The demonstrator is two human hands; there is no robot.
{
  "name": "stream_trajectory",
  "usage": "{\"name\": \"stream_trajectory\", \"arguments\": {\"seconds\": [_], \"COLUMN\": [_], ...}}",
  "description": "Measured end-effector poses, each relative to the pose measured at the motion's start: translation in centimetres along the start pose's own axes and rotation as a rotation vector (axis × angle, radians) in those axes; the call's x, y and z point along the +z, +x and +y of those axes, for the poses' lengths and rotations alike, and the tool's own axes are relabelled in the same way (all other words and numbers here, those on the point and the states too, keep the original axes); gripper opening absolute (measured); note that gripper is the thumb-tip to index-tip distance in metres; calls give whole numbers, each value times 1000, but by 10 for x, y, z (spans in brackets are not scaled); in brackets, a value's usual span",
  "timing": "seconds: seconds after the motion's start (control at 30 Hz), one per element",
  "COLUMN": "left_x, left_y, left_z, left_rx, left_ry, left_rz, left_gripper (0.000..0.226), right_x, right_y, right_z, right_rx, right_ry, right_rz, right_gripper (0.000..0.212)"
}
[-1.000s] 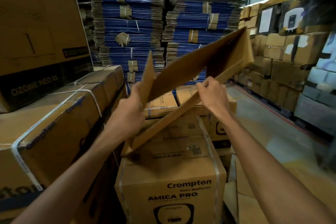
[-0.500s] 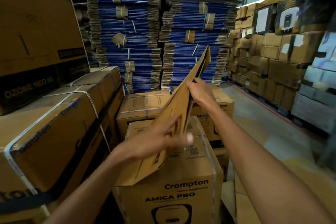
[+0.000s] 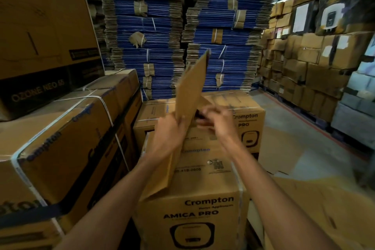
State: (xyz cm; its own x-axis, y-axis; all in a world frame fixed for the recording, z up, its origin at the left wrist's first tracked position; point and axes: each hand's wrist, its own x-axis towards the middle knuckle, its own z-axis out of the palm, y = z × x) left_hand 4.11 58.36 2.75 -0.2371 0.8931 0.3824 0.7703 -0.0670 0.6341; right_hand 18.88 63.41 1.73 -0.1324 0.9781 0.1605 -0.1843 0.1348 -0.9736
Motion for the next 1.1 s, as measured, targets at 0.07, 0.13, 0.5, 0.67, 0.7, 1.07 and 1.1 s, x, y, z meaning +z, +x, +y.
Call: {"name": "stream_trajectory", "arguments": {"seconds": [0.07, 0.13, 0.5, 0.67, 0.7, 1.07, 1.1], "left_x": [-14, -22, 19, 51, 54, 57, 57], "left_y": [16, 29, -44, -89, -93, -103, -105], "left_z": [15, 21, -30, -68, -72, -67, -67], "left_rx": [-60, -136, -649, -900, -916, -868, -854], "left_ry": [-89, -192, -1256, -1374, -1366, -1383, -1392], "left_rz": [100, 187, 357, 354, 347, 322, 318], "left_gripper": [34, 28, 10, 42, 43, 42, 40], "right_x": [4, 10, -6, -14, -15, -24, -25], "right_y": [-30, -56, -51, -58, -61, -80, -83], "right_z": [16, 32, 71, 106, 110, 110, 109], "right_rx": [131, 313, 400, 519, 525, 437, 438], "right_ry": [-19, 15, 934, 739, 715, 464, 462], "right_rz": [-152, -332, 279, 435, 456, 534, 538], "right_gripper": [24, 38, 54, 16, 15, 30, 26]}}
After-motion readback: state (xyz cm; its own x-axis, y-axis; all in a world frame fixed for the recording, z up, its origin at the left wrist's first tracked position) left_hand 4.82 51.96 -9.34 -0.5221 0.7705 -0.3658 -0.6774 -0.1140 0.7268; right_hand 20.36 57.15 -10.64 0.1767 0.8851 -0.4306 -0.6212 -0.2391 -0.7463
